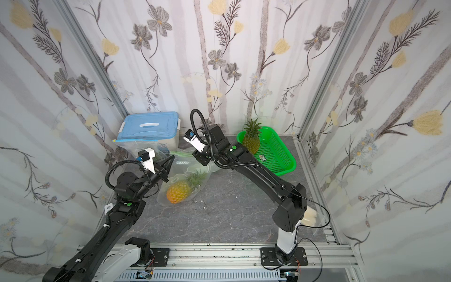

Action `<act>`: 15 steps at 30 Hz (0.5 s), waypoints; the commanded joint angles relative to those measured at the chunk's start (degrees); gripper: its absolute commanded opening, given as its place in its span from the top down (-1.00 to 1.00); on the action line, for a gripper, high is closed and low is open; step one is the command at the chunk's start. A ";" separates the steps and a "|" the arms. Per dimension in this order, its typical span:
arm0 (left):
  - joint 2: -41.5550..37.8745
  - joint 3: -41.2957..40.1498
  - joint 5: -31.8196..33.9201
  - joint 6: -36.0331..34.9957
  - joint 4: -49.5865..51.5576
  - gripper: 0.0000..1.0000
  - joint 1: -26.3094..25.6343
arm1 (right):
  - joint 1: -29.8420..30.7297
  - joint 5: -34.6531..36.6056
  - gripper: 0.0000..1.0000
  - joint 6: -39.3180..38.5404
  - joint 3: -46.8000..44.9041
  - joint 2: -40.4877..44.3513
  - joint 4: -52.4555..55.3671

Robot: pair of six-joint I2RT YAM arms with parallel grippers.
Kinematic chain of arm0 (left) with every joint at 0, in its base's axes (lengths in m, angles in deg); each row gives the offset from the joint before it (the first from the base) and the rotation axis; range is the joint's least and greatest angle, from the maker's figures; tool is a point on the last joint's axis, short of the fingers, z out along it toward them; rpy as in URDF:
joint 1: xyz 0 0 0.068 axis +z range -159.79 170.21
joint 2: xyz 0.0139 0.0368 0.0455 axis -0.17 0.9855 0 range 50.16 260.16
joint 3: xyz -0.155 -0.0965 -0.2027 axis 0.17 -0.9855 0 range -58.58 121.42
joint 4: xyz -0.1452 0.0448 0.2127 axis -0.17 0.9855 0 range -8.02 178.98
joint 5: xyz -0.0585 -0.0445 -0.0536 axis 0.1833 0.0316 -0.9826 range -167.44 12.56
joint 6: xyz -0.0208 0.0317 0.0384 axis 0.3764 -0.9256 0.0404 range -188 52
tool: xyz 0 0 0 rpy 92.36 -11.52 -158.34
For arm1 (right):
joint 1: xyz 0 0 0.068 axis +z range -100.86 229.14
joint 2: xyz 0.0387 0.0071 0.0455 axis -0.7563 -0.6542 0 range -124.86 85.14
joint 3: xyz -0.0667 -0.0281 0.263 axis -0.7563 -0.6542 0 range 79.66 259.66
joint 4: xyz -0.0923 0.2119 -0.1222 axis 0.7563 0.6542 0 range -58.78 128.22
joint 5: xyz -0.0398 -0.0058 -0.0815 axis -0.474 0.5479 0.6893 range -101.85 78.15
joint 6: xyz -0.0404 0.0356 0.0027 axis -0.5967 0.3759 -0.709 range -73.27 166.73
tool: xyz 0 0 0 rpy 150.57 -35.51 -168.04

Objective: Open the zip-top bag and take out the pineapple
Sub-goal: Open the zipper of the food storage bag at the center of the board.

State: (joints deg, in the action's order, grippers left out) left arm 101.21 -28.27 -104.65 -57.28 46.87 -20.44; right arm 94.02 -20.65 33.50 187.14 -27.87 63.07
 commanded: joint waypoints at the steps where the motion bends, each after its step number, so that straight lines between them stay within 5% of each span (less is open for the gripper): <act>1: -0.28 0.07 -0.13 -0.66 -3.27 1.00 0.02 | -0.03 -1.30 0.33 -0.56 0.56 -0.73 -1.01; 15: -0.20 0.10 -0.39 -0.44 -3.56 1.00 0.02 | 0.02 -5.00 0.34 -2.10 -3.27 1.11 -1.40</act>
State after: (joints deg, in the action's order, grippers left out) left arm 101.25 -28.27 -104.65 -57.30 47.02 -20.44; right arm 94.02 -23.93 32.25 183.93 -26.76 63.01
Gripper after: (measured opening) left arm 0.053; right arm 0.335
